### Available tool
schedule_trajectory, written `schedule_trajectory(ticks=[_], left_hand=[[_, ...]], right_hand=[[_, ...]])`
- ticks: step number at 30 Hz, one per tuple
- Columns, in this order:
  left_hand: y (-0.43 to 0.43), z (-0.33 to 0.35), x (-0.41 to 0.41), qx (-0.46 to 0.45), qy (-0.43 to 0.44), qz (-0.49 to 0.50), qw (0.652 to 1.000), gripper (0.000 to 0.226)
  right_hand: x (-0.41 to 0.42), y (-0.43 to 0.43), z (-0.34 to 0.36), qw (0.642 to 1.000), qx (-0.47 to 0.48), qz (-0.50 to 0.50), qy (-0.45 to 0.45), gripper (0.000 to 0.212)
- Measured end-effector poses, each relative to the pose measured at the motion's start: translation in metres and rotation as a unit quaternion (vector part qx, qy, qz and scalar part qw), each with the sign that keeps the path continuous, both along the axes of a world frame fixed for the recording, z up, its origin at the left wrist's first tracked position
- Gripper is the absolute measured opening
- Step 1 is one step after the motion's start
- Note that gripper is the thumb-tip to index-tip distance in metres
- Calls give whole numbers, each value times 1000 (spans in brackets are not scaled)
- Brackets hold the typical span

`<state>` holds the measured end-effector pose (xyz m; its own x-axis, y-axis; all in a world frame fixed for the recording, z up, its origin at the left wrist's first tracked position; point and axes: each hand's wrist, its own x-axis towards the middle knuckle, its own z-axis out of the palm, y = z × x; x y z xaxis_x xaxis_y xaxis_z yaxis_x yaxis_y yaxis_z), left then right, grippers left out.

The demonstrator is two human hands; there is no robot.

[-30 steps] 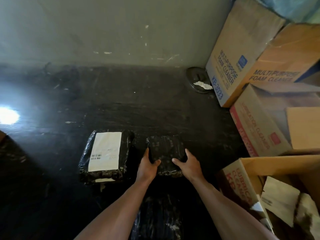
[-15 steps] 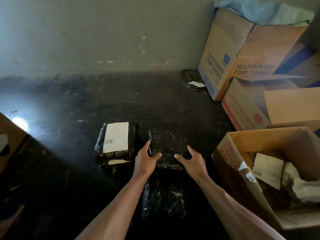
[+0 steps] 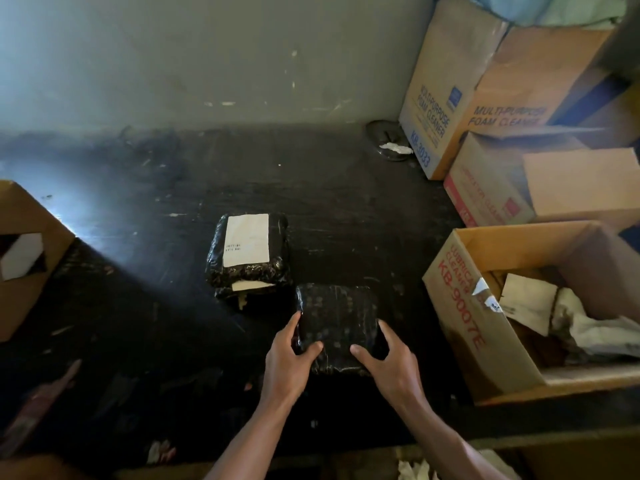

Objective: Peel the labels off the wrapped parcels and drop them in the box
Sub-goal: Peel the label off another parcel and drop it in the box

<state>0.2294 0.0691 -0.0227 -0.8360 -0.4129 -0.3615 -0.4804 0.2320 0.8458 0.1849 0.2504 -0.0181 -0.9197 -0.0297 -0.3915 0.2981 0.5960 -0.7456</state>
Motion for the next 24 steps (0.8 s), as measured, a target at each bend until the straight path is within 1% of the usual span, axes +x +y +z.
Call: schedule_trajectory(ticks=[3,6,10,13,17,19,24], left_hand=[[2,-3,8,5,6,15,1000,75],[0,-5,9,-2,0,9,1000,74],[-8,-11,2,19,-4,11,1000,70],[-16,-10,-8,11,5,41,999,66],[-40,2,-26,-15,41,83,996,63],[-57,10,-37,-16,53,100,993,62],[-104,28,-69,-20,73,137,988,61]], right_hand=[[5,2,-3,1000,-5,-4,-9,93],[5,3,-5,1000,-3,0,-16,94],[-4,1,-2,1000,14,-4,-14,92],[-15,-3,3,998,57,-12,22,81],[-37,-22,13,994,63,-7,94,64],[-51,-38,20,991,63,10,115,62],[-88,-89,34,987,47,79,133,60]])
